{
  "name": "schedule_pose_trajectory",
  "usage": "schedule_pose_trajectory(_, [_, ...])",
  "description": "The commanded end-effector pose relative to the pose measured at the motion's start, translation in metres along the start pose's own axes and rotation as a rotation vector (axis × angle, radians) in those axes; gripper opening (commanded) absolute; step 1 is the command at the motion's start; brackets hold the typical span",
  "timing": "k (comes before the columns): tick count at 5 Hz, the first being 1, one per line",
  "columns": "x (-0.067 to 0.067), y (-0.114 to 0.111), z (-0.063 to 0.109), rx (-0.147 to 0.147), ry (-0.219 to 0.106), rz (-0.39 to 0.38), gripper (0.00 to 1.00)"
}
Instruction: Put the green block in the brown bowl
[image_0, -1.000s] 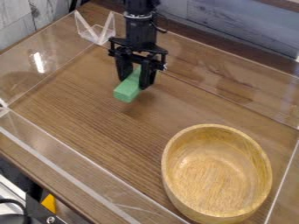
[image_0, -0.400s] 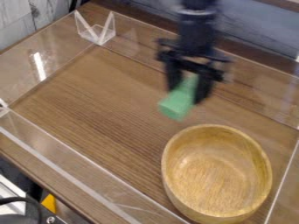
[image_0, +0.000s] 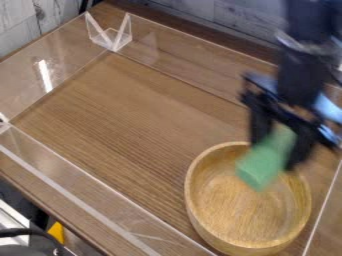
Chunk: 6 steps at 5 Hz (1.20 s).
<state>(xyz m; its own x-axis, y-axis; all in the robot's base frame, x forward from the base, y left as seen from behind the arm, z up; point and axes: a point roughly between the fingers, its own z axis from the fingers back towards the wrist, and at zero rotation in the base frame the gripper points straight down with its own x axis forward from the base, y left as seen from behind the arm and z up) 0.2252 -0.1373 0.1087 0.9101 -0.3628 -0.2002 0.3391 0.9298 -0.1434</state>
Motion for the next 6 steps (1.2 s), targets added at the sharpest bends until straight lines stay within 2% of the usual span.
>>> schedule_pose_trajectory(1, [-0.0016, -0.0017, -0.0057, 0.021, -0.046, -0.045, 0.0])
schedule_pose_trajectory(2, [-0.0052, -0.0033, -0.0102, 0.034, -0.083, -0.106, 0.0])
schedule_pose_trajectory(3, [-0.0065, -0.0007, -0.0076, 0.033, -0.1, -0.12, 0.0])
schedule_pose_trajectory(6, [-0.0094, 0.005, -0.0062, 0.021, -0.119, -0.142, 0.0])
